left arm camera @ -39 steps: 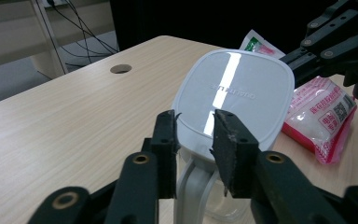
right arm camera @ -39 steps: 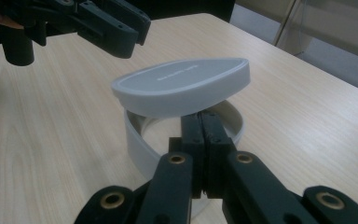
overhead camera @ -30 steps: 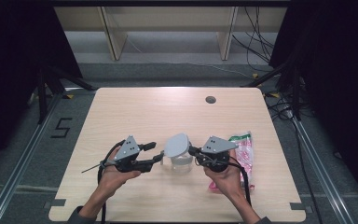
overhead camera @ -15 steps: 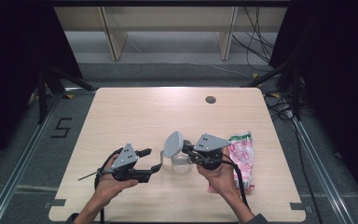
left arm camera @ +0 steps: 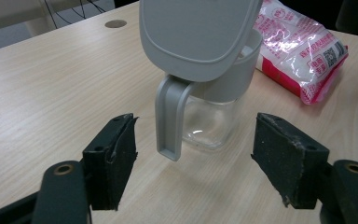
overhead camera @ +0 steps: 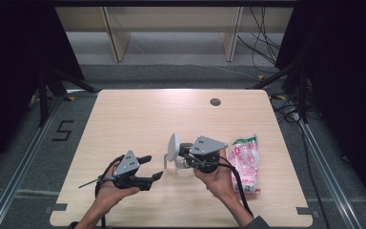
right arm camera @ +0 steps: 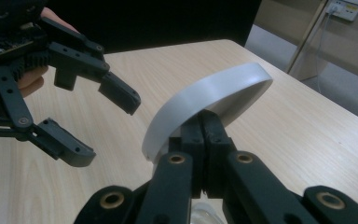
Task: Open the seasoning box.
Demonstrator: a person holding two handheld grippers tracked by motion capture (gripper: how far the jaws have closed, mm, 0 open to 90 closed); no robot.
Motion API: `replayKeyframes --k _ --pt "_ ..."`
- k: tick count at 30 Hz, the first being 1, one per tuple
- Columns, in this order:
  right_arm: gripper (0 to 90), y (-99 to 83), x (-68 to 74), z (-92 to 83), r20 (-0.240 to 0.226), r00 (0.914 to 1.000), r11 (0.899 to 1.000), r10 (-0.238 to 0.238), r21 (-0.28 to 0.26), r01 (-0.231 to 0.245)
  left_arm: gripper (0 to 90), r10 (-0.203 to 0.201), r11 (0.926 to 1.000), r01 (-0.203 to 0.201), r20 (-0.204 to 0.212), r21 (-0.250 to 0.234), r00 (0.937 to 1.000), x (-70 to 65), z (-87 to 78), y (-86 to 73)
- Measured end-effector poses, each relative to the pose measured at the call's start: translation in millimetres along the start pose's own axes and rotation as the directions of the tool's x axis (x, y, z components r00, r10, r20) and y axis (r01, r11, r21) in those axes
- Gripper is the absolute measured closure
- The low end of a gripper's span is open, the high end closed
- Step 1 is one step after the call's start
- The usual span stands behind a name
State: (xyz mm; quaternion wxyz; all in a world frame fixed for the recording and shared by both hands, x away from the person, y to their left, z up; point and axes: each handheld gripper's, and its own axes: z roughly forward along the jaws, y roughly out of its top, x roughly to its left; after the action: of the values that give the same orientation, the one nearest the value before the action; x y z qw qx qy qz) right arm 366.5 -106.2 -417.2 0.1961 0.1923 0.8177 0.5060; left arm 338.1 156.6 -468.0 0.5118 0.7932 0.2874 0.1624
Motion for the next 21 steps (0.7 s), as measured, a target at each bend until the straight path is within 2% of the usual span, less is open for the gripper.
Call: replayKeyframes --k 1,2,3,4,5,7,9,11,13,14,15,16,17,19,20,21 --pt "90.0 0.5 1.6 0.6 0.008 0.9999 1.000 0.015 -0.002 -0.015 29.5 0.006 1.0000 -0.006 -0.005 0.004 1.0000 0.6 -0.3 -0.5" --pt "90.0 1.5 2.3 1.4 -0.001 1.0000 1.000 0.008 0.001 -0.008 29.4 0.006 1.0000 -0.006 -0.005 0.004 1.0000 0.6 -0.3 -0.5" --pt "90.0 2.1 4.2 2.4 -0.002 0.9998 1.000 0.020 -0.001 -0.020 29.4 0.029 0.9996 -0.029 0.000 0.006 0.9996 2.1 -0.3 -1.8" --pt "90.0 2.5 4.4 3.5 0.000 0.9999 1.000 0.011 -0.007 -0.011 29.4 0.005 1.0000 -0.005 0.002 0.005 1.0000 1.1 0.2 -3.0" --pt "90.0 3.1 4.0 3.9 -0.009 0.9999 1.000 -0.008 -0.001 0.008 29.3 0.001 1.0000 -0.001 0.000 0.005 1.0000 1.0 0.2 -3.6" --pt "90.0 2.9 6.4 5.1 -0.008 1.0000 1.000 0.005 0.001 -0.005 29.3 -0.004 1.0000 0.004 -0.001 0.006 1.0000 0.8 0.3 -4.6" --pt "90.0 2.8 5.9 5.0 -0.005 1.0000 1.000 0.007 0.000 -0.007 29.2 0.001 1.0000 -0.001 0.002 0.009 1.0000 1.1 -0.1 -5.0" --pt "89.9 2.2 3.8 3.5 -0.003 1.0000 1.000 -0.003 -0.004 0.003 29.2 0.022 0.9996 -0.022 -0.002 0.015 0.9998 2.3 -0.7 -5.4" --pt "89.2 2.0 3.0 2.5 -0.005 1.0000 1.000 -0.003 -0.004 0.003 29.2 0.019 0.9997 -0.019 -0.004 0.015 0.9998 2.2 -0.5 -6.5" --pt "87.7 1.4 0.6 -0.3 0.005 1.0000 1.000 -0.002 -0.009 0.002 29.1 0.015 0.9998 -0.015 0.001 0.013 0.9999 2.1 -0.2 -7.2" --pt "83.2 0.0 -2.6 -4.3 0.017 0.9997 1.000 0.018 -0.011 -0.018 29.1 -0.005 0.9998 0.005 0.003 0.018 1.0000 0.9 0.3 -9.7" --pt "82.1 -0.8 -4.8 -6.5 0.017 0.9997 1.000 0.017 -0.005 -0.017 29.1 -0.005 0.9998 0.005 0.003 0.018 1.0000 0.9 0.3 -9.7" --pt "80.5 -3.5 -6.3 -10.1 0.037 0.9989 1.000 0.027 -0.005 -0.027 29.0 -0.006 0.9997 0.006 0.001 0.026 1.0000 1.6 1.3 -12.7" --pt "79.1 -5.3 -7.9 -12.4 0.037 0.9991 1.000 0.019 -0.003 -0.019 29.0 -0.016 0.9995 0.016 -0.003 0.028 0.9999 2.2 2.0 -14.7" --pt "76.5 -9.1 -9.9 -17.5 0.054 0.9981 1.000 0.029 0.000 -0.029 29.0 0.003 0.9994 -0.003 -0.003 0.035 1.0000 4.1 1.9 -15.7" --pt "74.1 -12.5 -12.0 -21.0 0.060 0.9978 1.000 0.027 -0.001 -0.027 29.0 -0.006 0.9994 0.007 -0.007 0.034 1.0000 3.9 2.1 -17.1"
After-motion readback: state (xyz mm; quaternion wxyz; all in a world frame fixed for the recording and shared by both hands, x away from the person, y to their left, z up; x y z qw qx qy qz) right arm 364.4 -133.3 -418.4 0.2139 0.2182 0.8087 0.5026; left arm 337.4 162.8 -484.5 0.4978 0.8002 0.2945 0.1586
